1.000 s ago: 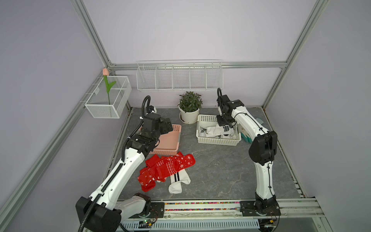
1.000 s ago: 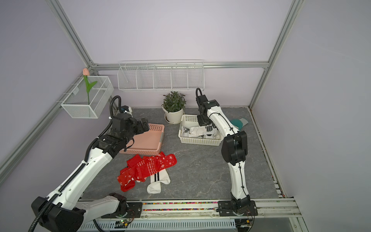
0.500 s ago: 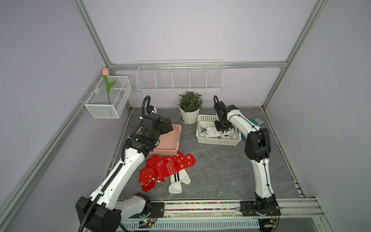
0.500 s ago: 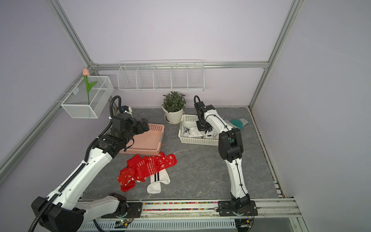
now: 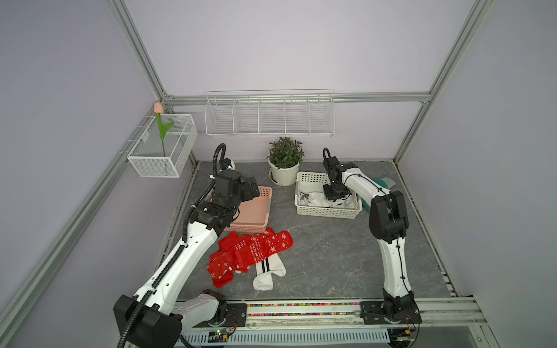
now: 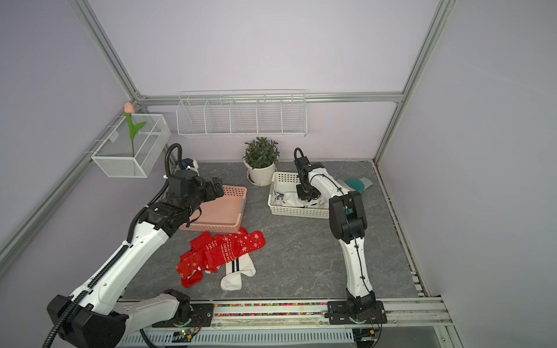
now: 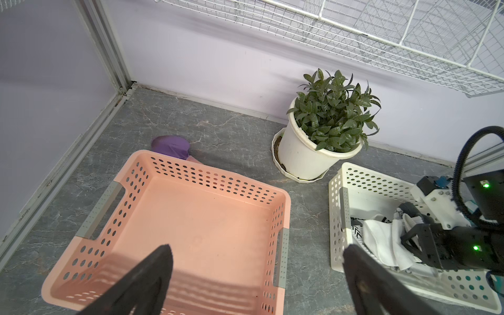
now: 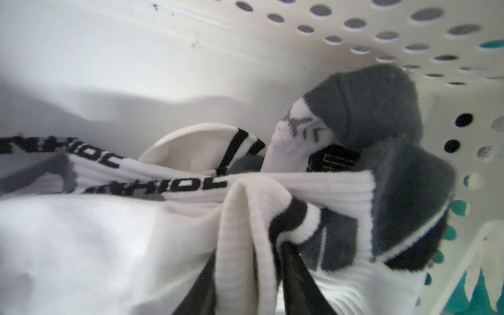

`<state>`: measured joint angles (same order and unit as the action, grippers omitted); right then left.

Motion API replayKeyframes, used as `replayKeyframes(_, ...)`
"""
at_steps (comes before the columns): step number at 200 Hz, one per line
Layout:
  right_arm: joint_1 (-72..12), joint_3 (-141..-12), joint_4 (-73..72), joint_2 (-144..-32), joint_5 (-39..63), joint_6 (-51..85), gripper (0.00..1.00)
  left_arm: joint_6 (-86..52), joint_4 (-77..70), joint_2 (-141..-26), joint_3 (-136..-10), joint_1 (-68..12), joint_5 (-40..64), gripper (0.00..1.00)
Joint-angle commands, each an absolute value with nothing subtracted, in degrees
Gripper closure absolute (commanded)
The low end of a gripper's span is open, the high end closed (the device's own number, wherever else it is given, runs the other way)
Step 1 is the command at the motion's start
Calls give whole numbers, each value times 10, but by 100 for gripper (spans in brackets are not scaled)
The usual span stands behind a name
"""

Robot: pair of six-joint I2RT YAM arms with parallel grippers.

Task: Sort the socks into the basket by color
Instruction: Place the sock in the bin.

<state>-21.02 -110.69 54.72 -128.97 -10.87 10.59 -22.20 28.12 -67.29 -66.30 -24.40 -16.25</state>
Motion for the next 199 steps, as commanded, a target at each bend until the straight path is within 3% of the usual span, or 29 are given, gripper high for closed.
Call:
replayKeyframes(1, -209, -1091, 553, -1253, -91, 99, 61, -226, 279, -676, -661, -244, -164, 1)
replayKeyframes(70, -210, -1060, 532, -1162, -74, 103, 48, -225, 279, -675, -662, -245, -164, 1)
replayKeyframes(199, -237, -980, 533, -1011, -89, 105, 39, -224, 280, -673, -662, -246, -168, 1)
